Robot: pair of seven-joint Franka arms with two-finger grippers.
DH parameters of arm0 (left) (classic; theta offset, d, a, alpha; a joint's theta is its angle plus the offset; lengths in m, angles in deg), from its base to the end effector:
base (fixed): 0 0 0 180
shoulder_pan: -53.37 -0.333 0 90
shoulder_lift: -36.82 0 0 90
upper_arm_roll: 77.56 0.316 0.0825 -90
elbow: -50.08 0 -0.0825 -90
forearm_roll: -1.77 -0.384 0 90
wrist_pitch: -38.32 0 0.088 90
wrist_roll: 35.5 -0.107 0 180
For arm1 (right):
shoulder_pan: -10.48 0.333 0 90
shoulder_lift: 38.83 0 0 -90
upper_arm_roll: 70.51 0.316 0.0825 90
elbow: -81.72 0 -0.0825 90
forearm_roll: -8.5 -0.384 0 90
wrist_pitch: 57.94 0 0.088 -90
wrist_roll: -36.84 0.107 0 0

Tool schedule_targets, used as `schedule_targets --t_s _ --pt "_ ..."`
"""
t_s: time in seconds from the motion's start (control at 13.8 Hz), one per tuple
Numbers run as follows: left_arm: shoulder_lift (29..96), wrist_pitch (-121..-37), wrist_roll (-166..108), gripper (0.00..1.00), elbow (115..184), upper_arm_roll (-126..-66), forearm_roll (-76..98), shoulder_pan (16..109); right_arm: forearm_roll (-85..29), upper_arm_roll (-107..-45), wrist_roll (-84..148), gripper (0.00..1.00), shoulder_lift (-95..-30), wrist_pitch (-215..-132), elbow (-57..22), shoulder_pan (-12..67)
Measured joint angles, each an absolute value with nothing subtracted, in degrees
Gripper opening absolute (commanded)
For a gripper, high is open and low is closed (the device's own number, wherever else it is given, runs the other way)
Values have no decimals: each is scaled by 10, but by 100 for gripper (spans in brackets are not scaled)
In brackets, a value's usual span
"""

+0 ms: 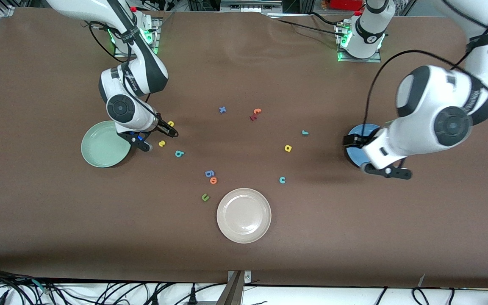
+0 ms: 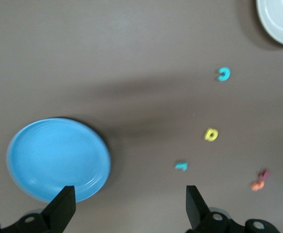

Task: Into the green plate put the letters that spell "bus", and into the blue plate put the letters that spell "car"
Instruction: 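Reach the right gripper to yellow letters while the left gripper reaches cyan letter, then grasp the yellow u with the right gripper while the left gripper grasps cyan c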

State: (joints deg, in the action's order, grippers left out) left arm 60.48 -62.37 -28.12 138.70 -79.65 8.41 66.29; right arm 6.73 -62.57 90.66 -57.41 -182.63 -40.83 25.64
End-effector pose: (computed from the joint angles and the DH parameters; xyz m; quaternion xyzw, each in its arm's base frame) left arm 0.6297 -0.1764 0.3984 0.9917 -0.0489 -0.1110 0.0422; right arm 0.4947 0.2129 0.2332 0.9511 -0.2726 -0.1318 0.0617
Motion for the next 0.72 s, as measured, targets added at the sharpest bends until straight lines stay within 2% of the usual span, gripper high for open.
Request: schedule_targets --t_s 0.43,0.72 --pt "687 -760 -162 100 1387 -799 108 727 67 -613 952 95 -584 -1958 -486 256" --pt "756 -851 -94 100 1377 -799 108 773 67 -612 956 87 -594 -1974 -497 256"
